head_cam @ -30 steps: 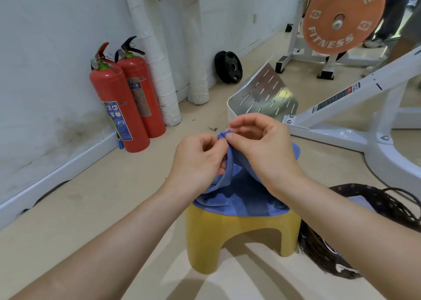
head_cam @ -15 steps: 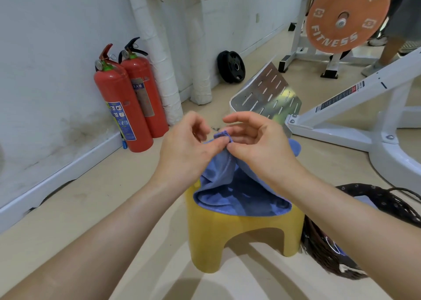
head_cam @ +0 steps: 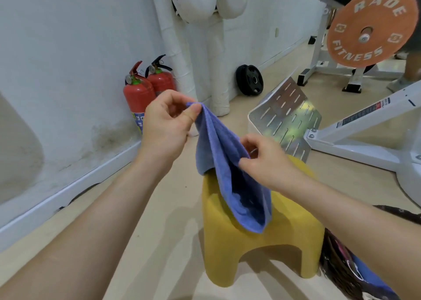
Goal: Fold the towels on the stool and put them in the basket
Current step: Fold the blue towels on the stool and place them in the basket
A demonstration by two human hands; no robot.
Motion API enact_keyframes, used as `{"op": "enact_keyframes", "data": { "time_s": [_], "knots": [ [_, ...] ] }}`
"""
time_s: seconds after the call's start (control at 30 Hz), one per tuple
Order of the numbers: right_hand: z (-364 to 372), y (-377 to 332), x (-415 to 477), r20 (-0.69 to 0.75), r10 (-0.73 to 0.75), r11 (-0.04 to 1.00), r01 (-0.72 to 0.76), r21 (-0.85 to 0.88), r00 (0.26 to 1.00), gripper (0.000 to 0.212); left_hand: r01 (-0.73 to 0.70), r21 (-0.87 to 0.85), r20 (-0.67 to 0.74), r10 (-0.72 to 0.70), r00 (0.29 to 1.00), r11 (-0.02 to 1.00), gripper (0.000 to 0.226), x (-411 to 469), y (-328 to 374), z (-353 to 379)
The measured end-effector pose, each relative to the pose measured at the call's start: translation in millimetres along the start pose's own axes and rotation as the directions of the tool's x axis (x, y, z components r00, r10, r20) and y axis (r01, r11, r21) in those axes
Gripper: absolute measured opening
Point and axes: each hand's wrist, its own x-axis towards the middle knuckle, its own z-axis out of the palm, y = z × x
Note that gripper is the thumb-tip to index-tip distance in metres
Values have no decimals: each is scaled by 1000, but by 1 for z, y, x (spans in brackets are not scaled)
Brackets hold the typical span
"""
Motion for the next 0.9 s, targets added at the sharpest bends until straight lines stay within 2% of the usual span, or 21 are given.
{"op": "enact_keyframes", "data": {
  "time_s": [0.07,0.17,0.2,0.27,0.33,0.47,0.6,0.67,0.73,0.8,0.83,0.9],
  "knots": [
    [7,0,6,15,14,974,-10,-228,1000,10,-46,15,-122,47,991,999,15,10,7,-18],
    [1,-11,27,86,76,931,-40,-363,993,14,-30,51,-347,46,937,998,16,24,12,-57],
    [-5,-16,35,95,121,939,-84,-333,988,16,-6,70,-425,36,905,998,16,27,11,-74],
    [-18,-30,50,144,227,968,-206,-144,963,19,45,96,-546,15,838,994,15,27,6,-108],
    [-33,-45,62,252,312,947,-322,-3,916,20,101,141,-590,1,807,985,18,21,-3,-131],
    [-47,-67,86,370,303,895,-396,206,878,27,200,174,-589,-61,806,964,22,10,-15,-152],
    [-50,-72,96,317,256,850,-369,376,913,34,296,127,-525,-189,830,947,21,14,-11,-156],
    [-50,-63,96,248,275,880,-347,324,929,35,348,124,-479,-252,841,929,22,14,-13,-151],
    [-51,-51,95,171,317,931,-340,130,933,24,385,83,-436,-314,843,919,22,13,-19,-145],
    [-54,-42,93,154,380,925,-379,-37,912,11,413,-9,-390,-384,837,911,18,15,-26,-136],
    [-55,-38,93,171,417,909,-414,-50,893,11,423,-67,-365,-417,833,904,16,16,-29,-130],
    [-55,-33,96,202,432,893,-448,40,879,13,399,-188,-332,-441,834,897,14,22,-34,-115]
  ]
}}
